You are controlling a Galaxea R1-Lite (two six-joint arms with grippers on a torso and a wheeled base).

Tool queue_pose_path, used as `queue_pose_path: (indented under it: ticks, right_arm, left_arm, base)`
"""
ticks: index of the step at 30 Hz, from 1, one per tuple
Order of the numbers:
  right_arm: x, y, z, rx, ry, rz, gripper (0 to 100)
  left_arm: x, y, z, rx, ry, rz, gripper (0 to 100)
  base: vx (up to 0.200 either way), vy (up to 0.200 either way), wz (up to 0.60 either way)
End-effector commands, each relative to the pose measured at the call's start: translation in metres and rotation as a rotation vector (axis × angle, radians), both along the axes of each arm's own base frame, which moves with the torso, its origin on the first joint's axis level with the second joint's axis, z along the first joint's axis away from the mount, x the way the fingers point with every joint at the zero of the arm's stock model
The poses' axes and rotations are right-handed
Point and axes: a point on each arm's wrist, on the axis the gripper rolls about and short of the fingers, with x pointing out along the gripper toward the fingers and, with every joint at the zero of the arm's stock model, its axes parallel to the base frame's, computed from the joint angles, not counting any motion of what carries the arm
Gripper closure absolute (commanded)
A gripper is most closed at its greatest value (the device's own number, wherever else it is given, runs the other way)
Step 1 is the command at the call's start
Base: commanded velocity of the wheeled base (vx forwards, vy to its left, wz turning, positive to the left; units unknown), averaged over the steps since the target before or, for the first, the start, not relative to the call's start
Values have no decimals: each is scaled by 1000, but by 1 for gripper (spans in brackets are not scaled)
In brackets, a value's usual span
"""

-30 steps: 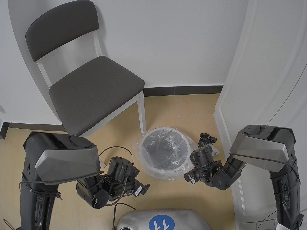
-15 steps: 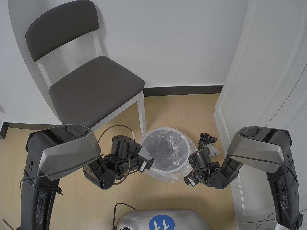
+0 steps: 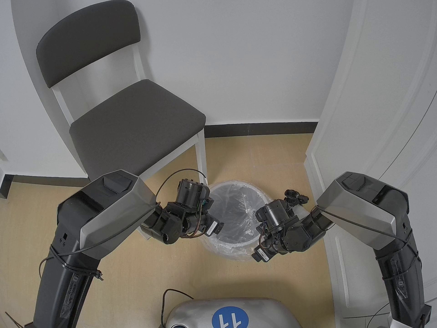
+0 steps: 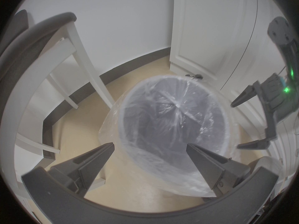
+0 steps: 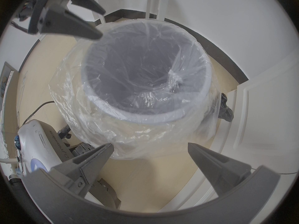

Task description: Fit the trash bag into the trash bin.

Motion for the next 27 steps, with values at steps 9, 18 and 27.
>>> queue_pose_path:
  ticks: [9,18,27]
  right_arm:
    - [7,4,-2,-5,14,9,0]
    - [8,5,-1,-14,5,26,0]
    - [18,5,0,-10,-6,17,0]
  left_arm:
    - [8,51,-15,54,45,85,0]
    - [3,85,-17,43,16,140,0]
    - [10,85,-32,31,21,127,0]
  base:
    - [0,0,0]
    - [0,0,0]
    - [0,0,0]
